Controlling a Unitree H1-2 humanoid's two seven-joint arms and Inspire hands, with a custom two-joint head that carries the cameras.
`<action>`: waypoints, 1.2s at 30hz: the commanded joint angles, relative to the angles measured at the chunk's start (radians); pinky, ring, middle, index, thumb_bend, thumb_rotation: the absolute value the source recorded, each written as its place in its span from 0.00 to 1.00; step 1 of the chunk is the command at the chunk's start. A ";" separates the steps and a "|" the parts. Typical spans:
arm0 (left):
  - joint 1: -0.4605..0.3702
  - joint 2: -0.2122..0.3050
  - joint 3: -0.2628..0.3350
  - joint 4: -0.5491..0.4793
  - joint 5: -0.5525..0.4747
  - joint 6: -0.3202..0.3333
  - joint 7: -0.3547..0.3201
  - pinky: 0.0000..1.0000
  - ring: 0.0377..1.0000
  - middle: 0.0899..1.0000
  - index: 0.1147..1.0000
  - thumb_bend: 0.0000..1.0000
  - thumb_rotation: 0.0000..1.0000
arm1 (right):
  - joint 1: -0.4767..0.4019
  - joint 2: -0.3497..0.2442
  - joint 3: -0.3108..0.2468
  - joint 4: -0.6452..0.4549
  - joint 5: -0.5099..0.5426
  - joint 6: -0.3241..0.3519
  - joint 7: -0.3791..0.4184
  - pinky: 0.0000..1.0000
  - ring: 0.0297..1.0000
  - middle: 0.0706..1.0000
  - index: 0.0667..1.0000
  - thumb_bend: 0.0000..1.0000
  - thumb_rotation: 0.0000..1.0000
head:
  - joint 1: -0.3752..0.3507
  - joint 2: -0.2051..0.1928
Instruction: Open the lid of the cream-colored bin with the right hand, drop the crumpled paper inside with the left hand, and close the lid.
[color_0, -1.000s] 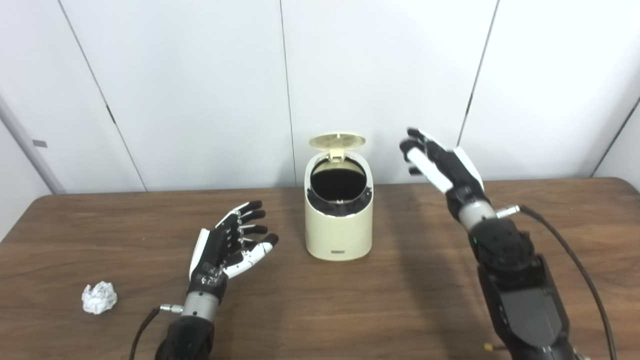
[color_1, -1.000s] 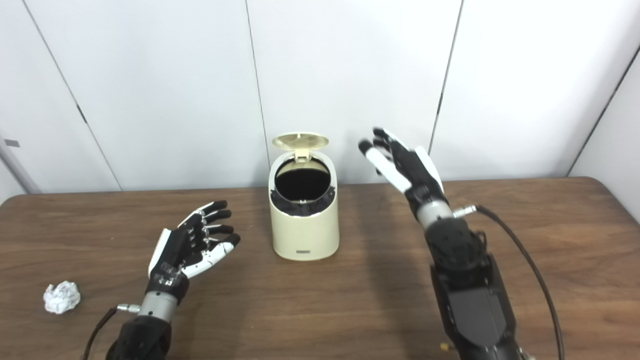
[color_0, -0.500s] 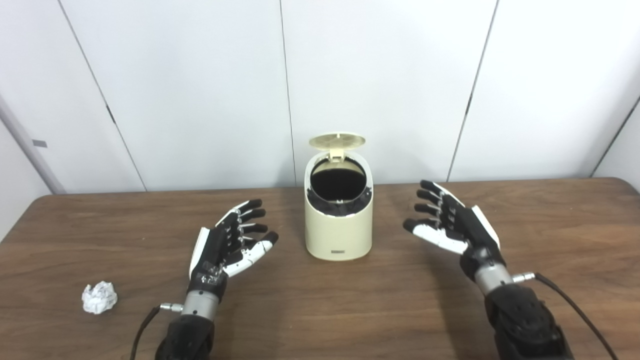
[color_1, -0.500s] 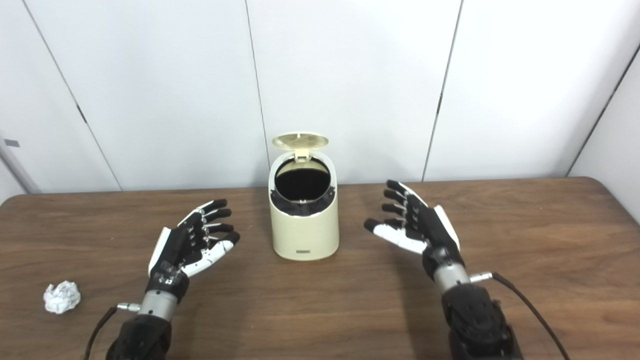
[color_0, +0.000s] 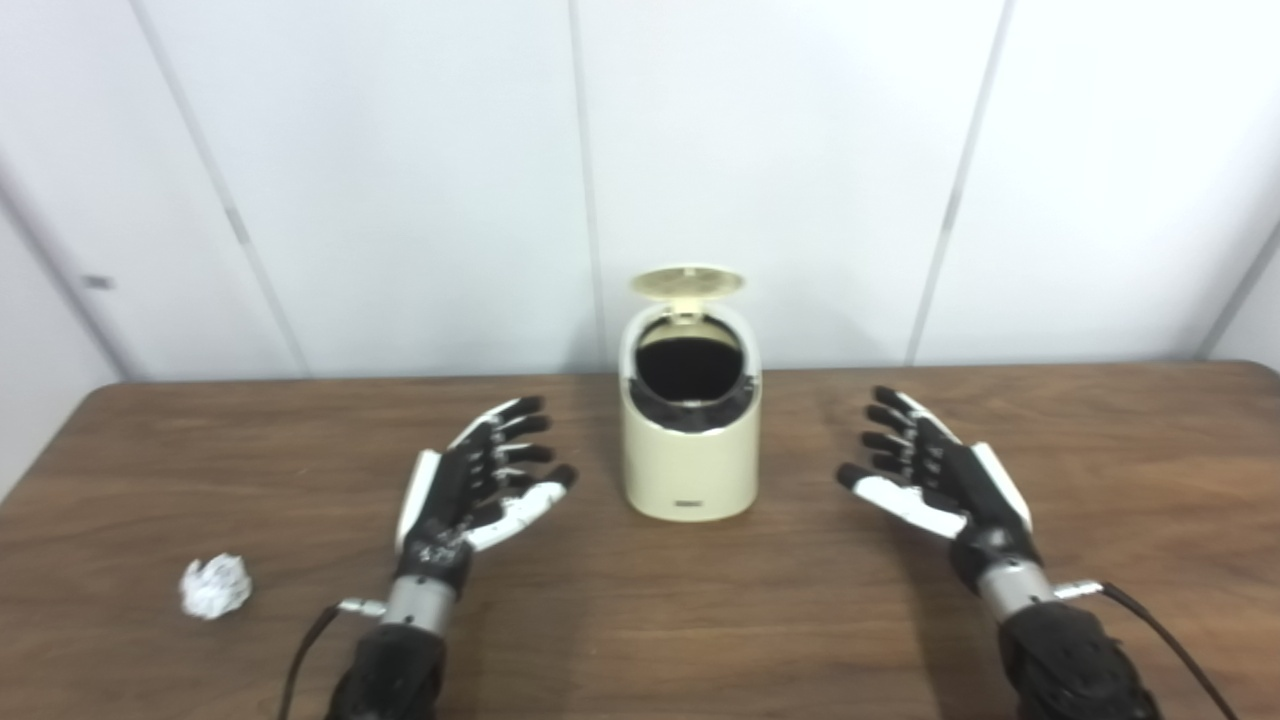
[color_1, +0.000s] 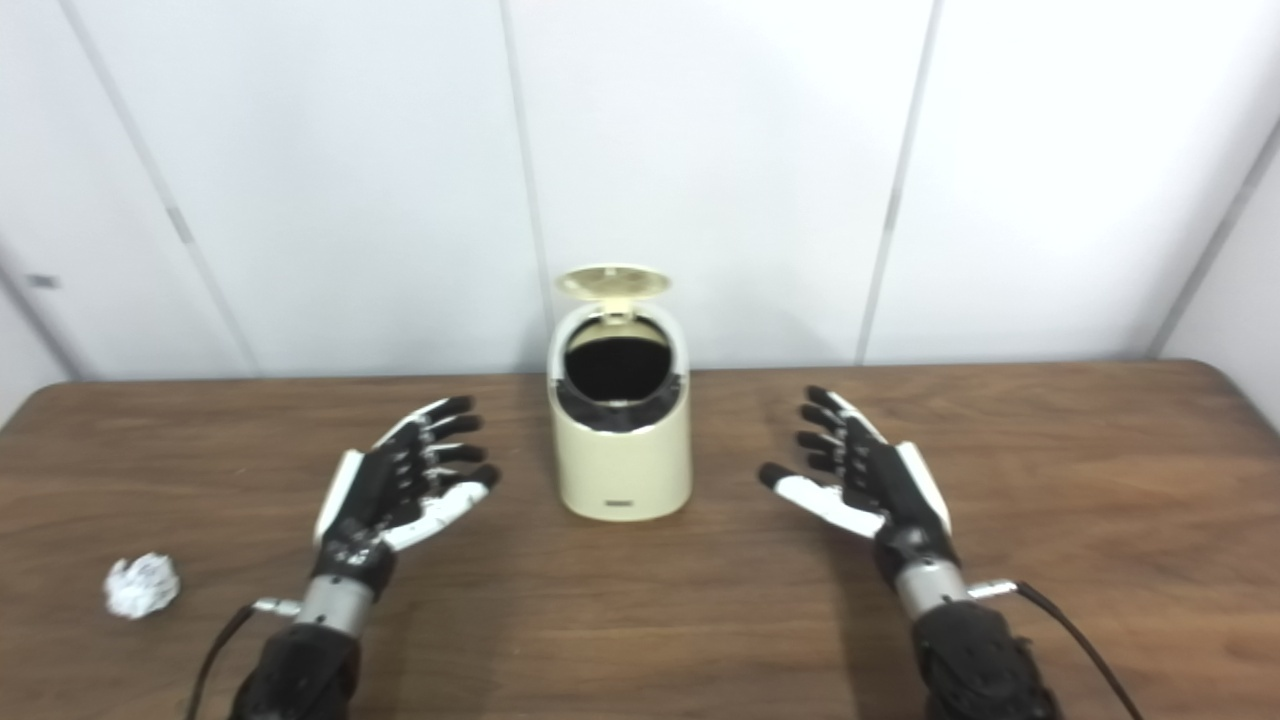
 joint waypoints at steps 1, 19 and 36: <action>-0.031 -0.014 -0.011 -0.007 0.015 -0.038 0.012 0.52 0.66 0.77 0.79 0.67 0.18 | -0.042 -0.032 -0.017 -0.005 0.020 -0.062 0.009 0.83 0.85 0.89 0.90 0.68 0.32 | 0.055 -0.011; 0.028 0.153 -0.087 -0.254 0.349 0.092 -0.045 0.52 0.68 0.76 0.78 0.69 0.12 | -0.041 -0.065 -0.011 -0.098 0.018 0.069 0.009 0.82 0.86 0.91 0.92 0.56 0.32 | 0.198 -0.046; 0.071 0.591 0.021 -0.651 0.629 0.333 -0.422 0.51 0.67 0.73 0.71 0.84 0.01 | -0.056 -0.075 0.005 -0.129 0.000 0.094 0.012 0.80 0.86 0.91 0.93 0.54 0.26 | 0.199 -0.045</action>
